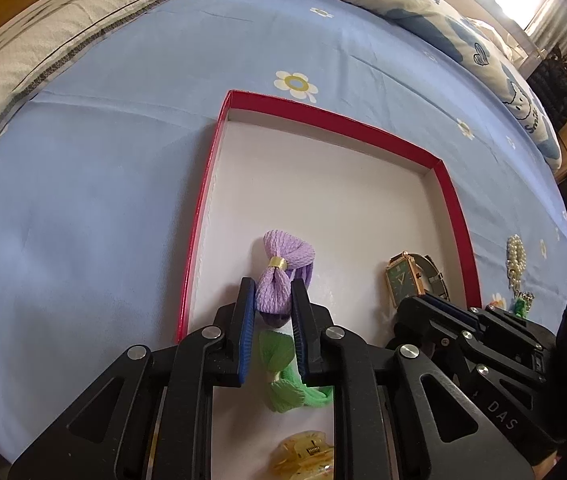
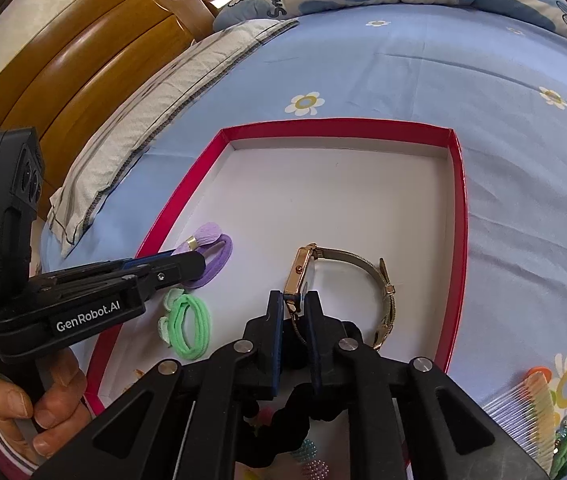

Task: Organize jewelry
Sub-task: 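Carry the purple hair tie and watch into the red tray and open both tools, then grasp the green braided hair tie with the left tool while the right tool grasps the pearl chain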

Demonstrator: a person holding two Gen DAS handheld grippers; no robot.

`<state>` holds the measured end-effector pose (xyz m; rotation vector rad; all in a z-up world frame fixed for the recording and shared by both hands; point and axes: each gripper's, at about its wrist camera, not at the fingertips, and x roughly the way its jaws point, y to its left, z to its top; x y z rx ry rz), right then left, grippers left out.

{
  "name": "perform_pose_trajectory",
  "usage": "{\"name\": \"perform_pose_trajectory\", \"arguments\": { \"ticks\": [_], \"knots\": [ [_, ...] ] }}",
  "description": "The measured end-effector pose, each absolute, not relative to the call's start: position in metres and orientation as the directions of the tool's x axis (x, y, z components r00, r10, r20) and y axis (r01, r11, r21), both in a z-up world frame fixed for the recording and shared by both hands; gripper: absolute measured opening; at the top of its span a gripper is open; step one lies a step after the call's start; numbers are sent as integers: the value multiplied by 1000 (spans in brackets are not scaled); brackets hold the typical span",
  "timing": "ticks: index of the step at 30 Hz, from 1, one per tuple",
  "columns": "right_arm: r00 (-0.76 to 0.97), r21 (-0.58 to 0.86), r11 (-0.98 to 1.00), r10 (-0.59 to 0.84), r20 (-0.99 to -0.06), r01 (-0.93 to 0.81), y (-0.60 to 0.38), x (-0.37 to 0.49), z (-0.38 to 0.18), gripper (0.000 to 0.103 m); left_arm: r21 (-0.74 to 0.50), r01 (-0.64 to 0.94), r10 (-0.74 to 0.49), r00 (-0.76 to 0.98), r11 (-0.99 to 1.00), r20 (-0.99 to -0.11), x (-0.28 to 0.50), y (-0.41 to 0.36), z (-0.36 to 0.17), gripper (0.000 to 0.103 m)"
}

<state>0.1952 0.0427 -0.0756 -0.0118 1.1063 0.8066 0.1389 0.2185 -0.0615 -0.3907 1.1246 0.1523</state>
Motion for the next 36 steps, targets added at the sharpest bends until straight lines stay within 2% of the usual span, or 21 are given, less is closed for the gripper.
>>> {"name": "perform_pose_trajectory", "arguments": {
  "ticks": [2,7,9,16,26,36],
  "knots": [
    [197,376,723,572,-796,-580,42,195,-75,14,-224,-309,-76,427,924,-901,139,218,-61,17],
    [200,383,727,575,-793,-570,41,195,-74,15,-209,-306,-63,424,929,-903,138,217,-59,29],
    [204,386,729,577,-791,-566,39,195,-72,20,-209,-309,-63,424,928,-904,136,217,-57,32],
    [222,417,731,602,-767,-541,25,192,-60,28,-221,-316,-61,446,923,-893,124,214,-44,36],
    [324,466,750,637,-699,-470,-38,177,-26,37,-256,-269,-101,480,928,-872,116,184,-19,37],
    [421,458,812,580,-697,-360,-119,172,-16,39,-257,-151,-153,492,955,-857,123,128,0,41]
  ]
}}
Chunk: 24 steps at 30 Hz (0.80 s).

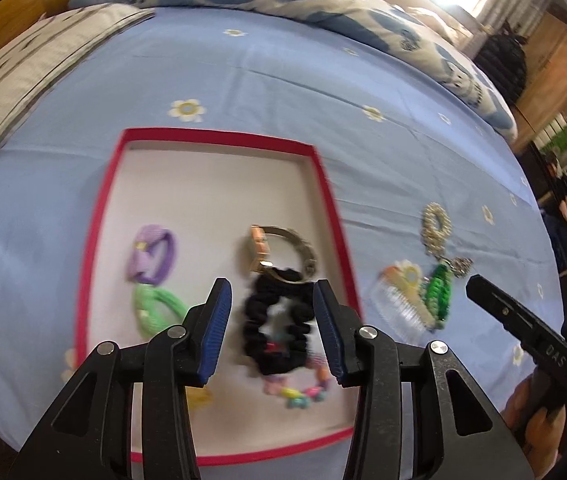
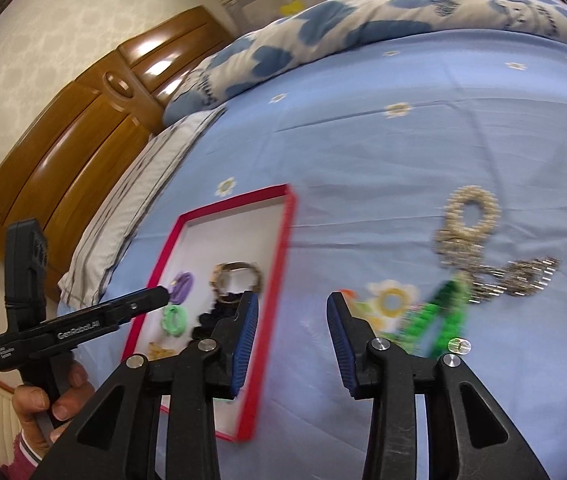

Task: Organize jewelry
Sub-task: 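Grasp the green braided hair tie with the left tool while the right tool grasps the pearl chain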

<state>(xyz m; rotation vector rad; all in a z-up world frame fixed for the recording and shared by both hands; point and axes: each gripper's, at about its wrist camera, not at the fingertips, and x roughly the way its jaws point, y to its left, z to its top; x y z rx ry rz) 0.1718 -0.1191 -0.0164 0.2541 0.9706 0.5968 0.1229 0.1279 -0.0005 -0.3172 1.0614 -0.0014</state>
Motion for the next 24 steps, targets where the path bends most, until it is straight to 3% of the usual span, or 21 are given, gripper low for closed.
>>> {"name": "perform_pose_trajectory", "arguments": {
  "ticks": [24],
  "knots": [
    [506,447,886,443,-740,-122,-249,171,-49,43,-235,102,-256,416,967,-872,146,3,-8,41]
  ]
}}
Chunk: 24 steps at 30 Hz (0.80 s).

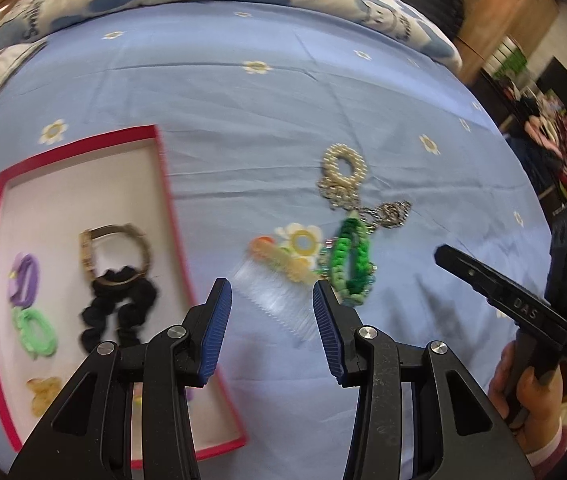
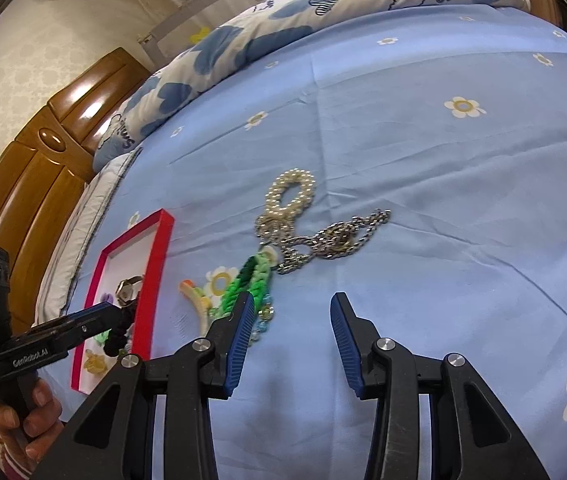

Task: Organize jewelry
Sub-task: 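Grasp the green braided hair tie with the left tool while the right tool grasps the pearl chain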

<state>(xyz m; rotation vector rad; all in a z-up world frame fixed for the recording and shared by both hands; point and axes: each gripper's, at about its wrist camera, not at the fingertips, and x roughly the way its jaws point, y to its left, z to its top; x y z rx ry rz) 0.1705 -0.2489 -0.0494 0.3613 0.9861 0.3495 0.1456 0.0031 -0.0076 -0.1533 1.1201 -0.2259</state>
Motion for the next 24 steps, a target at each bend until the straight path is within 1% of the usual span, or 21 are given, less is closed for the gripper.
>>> {"name": "perform_pose_trajectory", "arguments": {
  "ticks": [7,10,14,17,20,23,24],
  "knots": [
    [496,427,899,417,-762,-99,-258,188,-62,43,-234,168,-281,372,958,-884,162,-35,-18,41],
    [489,421,903,406,-772,-86,-263,197,-69,43,-236,184,-289,357,954,-888,167,-46,-23,44],
    [480,417,906,400,-781,-76,-269,208,-76,43,-240,203,-298,335,949,-894,174,-62,-33,44],
    [473,416,906,401,-785,-78,-269,216,-80,47,-237,219,-299,318,947,-900,179,-73,-42,44],
    [466,409,908,401,-789,-89,-267,223,-83,47,-219,228,-283,304,949,-910,184,-81,-52,44],
    [459,407,908,403,-792,-96,-263,229,-85,47,-195,234,-262,307,953,-915,187,-85,-59,43],
    [458,407,908,404,-792,-97,-262,231,-86,47,-185,239,-257,317,953,-913,187,-85,-59,37]
  ]
}}
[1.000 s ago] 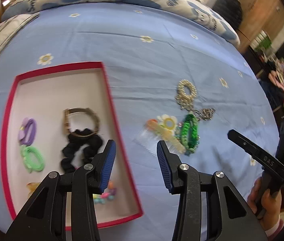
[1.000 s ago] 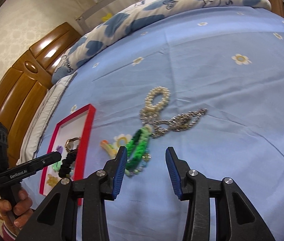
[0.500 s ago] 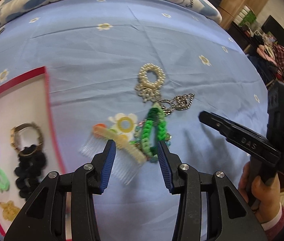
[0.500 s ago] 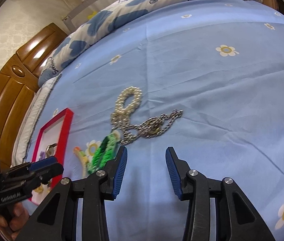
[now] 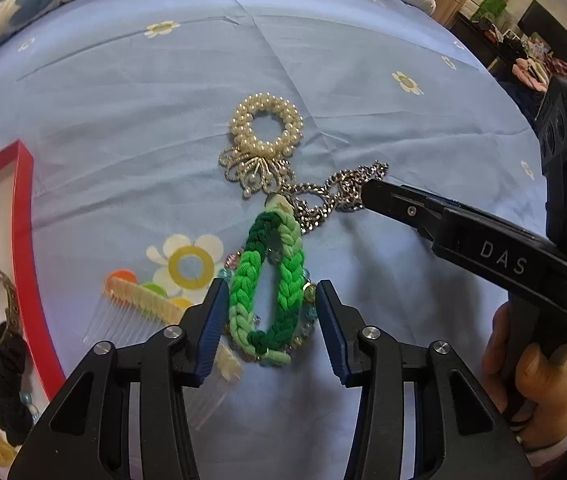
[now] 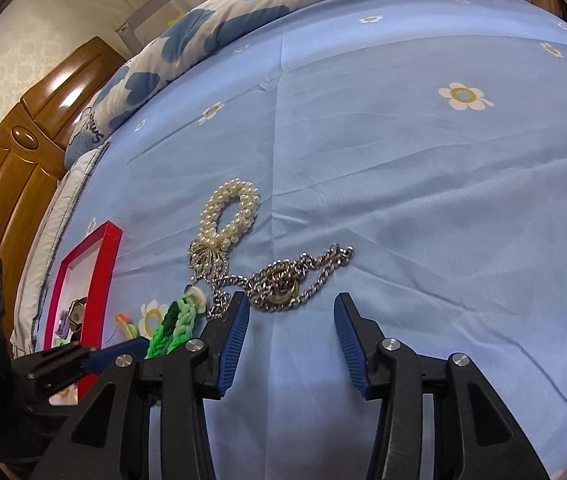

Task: Organize jewelry
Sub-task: 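Grasp the green braided hair tie with the left tool while the right tool grasps the pearl chain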

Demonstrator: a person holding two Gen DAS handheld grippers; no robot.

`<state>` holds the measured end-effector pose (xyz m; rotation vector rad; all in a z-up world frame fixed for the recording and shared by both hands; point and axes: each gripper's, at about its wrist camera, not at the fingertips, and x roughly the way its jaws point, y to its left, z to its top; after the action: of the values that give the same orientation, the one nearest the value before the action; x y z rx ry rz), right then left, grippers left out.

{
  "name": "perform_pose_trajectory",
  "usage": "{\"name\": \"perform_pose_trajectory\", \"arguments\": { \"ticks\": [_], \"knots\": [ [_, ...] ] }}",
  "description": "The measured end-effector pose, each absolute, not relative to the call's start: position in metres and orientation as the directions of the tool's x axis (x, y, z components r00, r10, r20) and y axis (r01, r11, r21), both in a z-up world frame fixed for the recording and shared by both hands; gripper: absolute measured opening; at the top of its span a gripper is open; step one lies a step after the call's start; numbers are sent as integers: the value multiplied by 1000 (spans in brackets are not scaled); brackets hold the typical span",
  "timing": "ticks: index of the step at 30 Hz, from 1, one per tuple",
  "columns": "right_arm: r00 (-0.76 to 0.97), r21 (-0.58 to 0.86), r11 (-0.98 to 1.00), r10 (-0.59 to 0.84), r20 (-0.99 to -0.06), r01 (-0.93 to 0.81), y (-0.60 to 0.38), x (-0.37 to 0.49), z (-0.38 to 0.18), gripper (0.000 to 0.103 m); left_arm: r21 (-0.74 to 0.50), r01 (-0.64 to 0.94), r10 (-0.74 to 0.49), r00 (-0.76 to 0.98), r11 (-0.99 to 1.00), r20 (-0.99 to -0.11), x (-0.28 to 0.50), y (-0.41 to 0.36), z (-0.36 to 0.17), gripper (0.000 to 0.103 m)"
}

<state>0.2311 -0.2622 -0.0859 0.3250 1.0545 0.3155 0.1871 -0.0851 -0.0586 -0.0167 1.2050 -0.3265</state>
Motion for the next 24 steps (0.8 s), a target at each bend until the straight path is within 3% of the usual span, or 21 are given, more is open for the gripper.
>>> {"name": "perform_pose_trajectory", "arguments": {
  "ticks": [1,2,10,11,12,13,24],
  "knots": [
    [458,407,908,404,-792,-97,-262,233,-86,47,-182,244,-256,320,953,-912,188,-85,-58,23],
    [460,406,909,403,-791,-97,-261,234,-87,47,-189,244,-262,313,951,-913,189,-84,-59,19],
    [477,367,925,367,-799,-96,-256,245,-95,44,-243,217,-307,340,945,-889,183,-68,-48,19],
    [484,347,932,351,-802,-102,-253,245,-95,38,-245,217,-309,348,945,-885,181,-67,-45,19],
    [489,333,937,341,-803,-105,-252,246,-95,19,-247,216,-312,354,945,-882,180,-66,-41,19],
    [487,316,942,329,-809,-112,-250,247,-95,11,-251,215,-316,361,944,-878,179,-64,-38,19],
    [543,388,913,391,-743,-126,-254,231,-65,6,-273,180,-325,423,945,-846,163,-35,-7,19]
  ]
}}
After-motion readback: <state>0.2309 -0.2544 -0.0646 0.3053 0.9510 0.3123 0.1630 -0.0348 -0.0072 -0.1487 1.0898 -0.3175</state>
